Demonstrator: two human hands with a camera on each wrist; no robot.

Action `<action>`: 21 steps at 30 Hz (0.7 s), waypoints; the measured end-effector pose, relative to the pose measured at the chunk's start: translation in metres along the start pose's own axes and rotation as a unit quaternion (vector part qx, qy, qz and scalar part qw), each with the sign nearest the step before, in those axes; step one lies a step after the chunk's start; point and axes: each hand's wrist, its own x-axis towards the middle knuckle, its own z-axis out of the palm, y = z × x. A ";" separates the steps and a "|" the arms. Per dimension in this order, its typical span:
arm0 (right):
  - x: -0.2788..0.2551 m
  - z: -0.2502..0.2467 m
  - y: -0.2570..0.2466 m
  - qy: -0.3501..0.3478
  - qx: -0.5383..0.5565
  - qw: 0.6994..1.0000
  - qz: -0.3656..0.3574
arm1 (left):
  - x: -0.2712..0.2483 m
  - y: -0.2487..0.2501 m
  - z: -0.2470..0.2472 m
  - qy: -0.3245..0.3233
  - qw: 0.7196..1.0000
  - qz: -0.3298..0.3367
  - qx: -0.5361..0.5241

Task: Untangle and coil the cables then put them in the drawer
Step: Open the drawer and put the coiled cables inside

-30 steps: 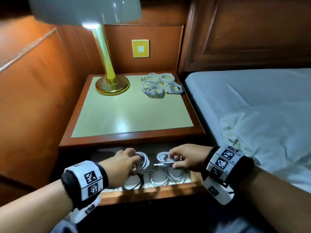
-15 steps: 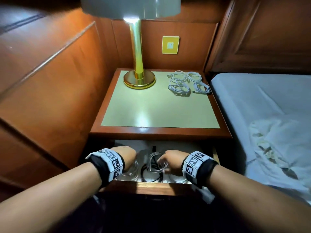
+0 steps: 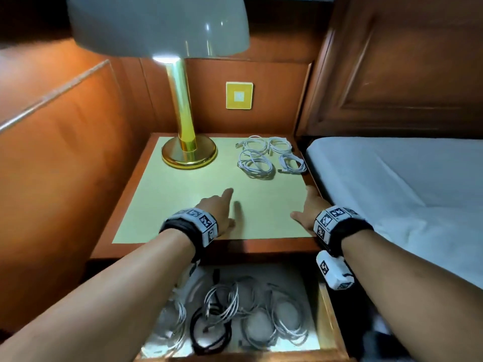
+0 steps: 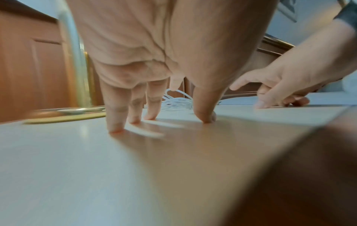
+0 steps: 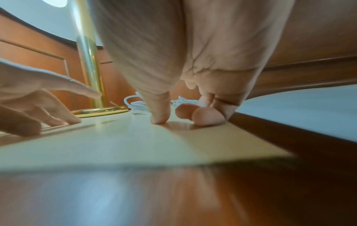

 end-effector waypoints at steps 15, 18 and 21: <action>0.131 -0.020 -0.021 0.027 -0.043 0.993 -0.111 | 0.125 0.041 -0.036 0.028 0.995 0.043 0.089; 0.115 -0.015 -0.014 0.046 -0.019 0.993 -0.106 | 0.105 0.034 -0.029 0.033 0.995 0.032 0.092; 0.088 -0.011 -0.003 0.026 0.012 0.995 -0.097 | 0.073 0.020 -0.018 0.036 0.995 0.026 0.087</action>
